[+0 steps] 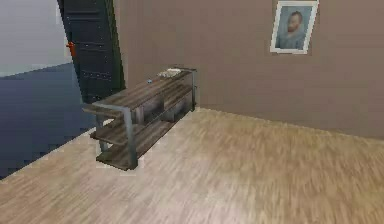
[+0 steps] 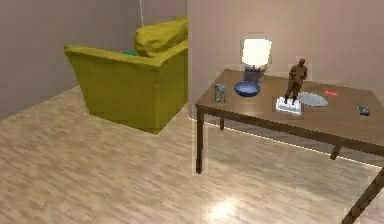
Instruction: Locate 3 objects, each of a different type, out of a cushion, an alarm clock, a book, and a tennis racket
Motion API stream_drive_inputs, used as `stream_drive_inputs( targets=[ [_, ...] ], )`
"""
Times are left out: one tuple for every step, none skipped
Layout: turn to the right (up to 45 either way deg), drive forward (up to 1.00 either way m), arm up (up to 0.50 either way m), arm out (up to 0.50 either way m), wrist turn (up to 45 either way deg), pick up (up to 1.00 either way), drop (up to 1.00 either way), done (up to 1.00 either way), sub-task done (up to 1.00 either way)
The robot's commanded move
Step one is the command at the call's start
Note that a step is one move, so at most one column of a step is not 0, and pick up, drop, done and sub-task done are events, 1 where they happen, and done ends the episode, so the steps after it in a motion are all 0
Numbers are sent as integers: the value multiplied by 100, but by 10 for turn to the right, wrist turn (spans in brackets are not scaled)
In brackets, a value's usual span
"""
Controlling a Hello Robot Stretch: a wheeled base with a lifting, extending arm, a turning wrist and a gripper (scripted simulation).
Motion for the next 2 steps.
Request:
stream_drive_inputs(
  targets=[
    [0, 100, 0, 0, 0, 0, 0, 0, 0],
    [30, 0, 0, 0, 0, 0, 0, 0, 0]
  ],
)
